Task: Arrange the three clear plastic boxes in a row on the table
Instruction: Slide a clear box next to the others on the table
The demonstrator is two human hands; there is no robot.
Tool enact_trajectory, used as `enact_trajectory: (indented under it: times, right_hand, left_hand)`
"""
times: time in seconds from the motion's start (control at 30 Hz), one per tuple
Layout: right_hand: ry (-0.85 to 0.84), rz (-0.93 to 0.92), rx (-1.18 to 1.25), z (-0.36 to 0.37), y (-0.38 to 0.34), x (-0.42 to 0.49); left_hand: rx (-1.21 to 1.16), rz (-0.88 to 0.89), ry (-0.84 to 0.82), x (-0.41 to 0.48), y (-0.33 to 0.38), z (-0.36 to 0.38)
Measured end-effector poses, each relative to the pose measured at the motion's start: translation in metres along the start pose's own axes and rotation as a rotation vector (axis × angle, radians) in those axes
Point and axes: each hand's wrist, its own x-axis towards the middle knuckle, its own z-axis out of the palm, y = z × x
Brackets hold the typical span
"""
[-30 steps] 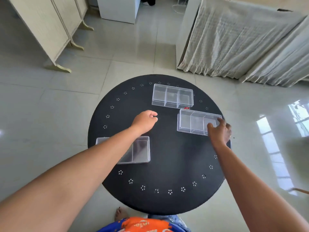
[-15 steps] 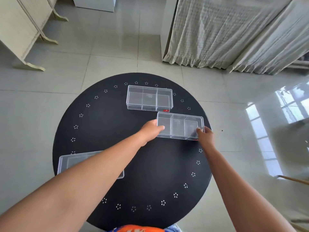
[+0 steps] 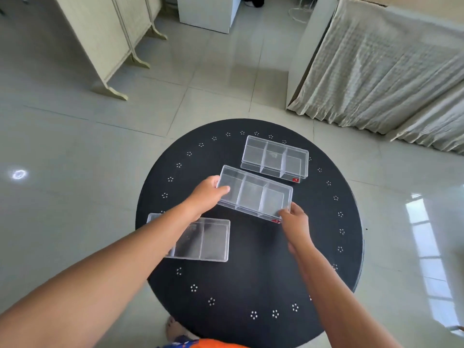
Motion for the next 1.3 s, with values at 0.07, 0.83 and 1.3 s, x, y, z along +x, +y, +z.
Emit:
enact_trajectory:
  times: [0.07, 0.83, 1.3]
  right_hand:
    - [-0.051, -0.027, 0.000, 0.026, -0.011, -0.005]
    - [-0.197, -0.069, -0.204, 0.137, -0.015, -0.019]
    - [0.289, -0.048, -0.252, 0.007, -0.056, 0.073]
  left_hand:
    - [0.026, -0.002, 0.044, -0.008, -0.007, -0.028]
    - [-0.121, -0.162, 0.182, -0.020, -0.086, -0.125]
    - [0.140, 0.137, 0.332, 0.043, 0.014, -0.076]
